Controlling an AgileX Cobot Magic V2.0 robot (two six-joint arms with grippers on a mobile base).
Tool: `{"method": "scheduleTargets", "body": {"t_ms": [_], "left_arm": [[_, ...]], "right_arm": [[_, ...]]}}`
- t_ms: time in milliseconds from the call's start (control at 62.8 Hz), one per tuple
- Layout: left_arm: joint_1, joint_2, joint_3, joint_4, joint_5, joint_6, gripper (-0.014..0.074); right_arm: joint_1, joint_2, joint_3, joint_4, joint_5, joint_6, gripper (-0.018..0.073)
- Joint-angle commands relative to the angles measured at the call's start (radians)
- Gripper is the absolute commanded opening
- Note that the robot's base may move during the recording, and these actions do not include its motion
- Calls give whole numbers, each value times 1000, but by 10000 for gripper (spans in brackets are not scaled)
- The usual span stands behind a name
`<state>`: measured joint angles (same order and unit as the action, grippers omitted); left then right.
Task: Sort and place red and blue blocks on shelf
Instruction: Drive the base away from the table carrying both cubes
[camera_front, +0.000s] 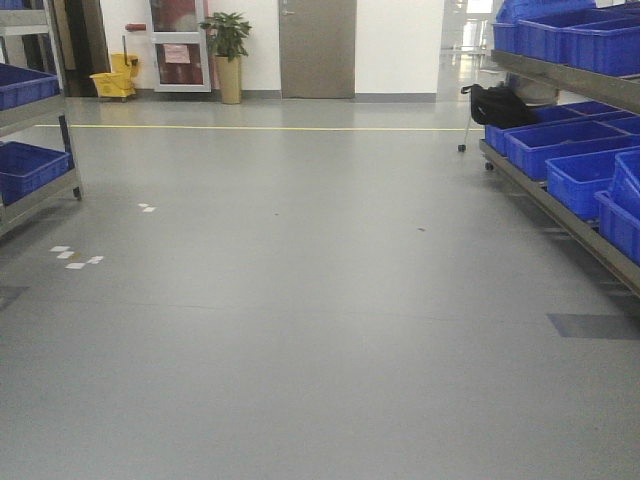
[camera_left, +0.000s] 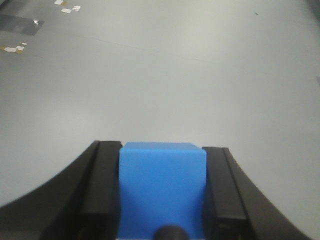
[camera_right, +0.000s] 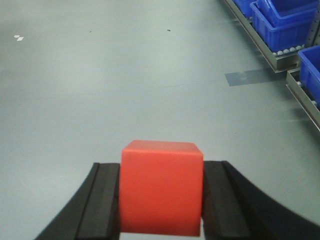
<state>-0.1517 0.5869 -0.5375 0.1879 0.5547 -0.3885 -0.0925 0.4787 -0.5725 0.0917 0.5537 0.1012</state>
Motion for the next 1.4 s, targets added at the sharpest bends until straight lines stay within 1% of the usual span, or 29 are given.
{"method": "scheduleTargets", "body": {"t_ms": [0,1385], "left_arm": [[1,3,-31,7,-74,-7,124],[1,3,-31,7,-74,-7,124]], "right_arm": [[-7,7,-31,-7,-77,-8,56],[-7,7,-31,-7,-77,-8,56]]}}
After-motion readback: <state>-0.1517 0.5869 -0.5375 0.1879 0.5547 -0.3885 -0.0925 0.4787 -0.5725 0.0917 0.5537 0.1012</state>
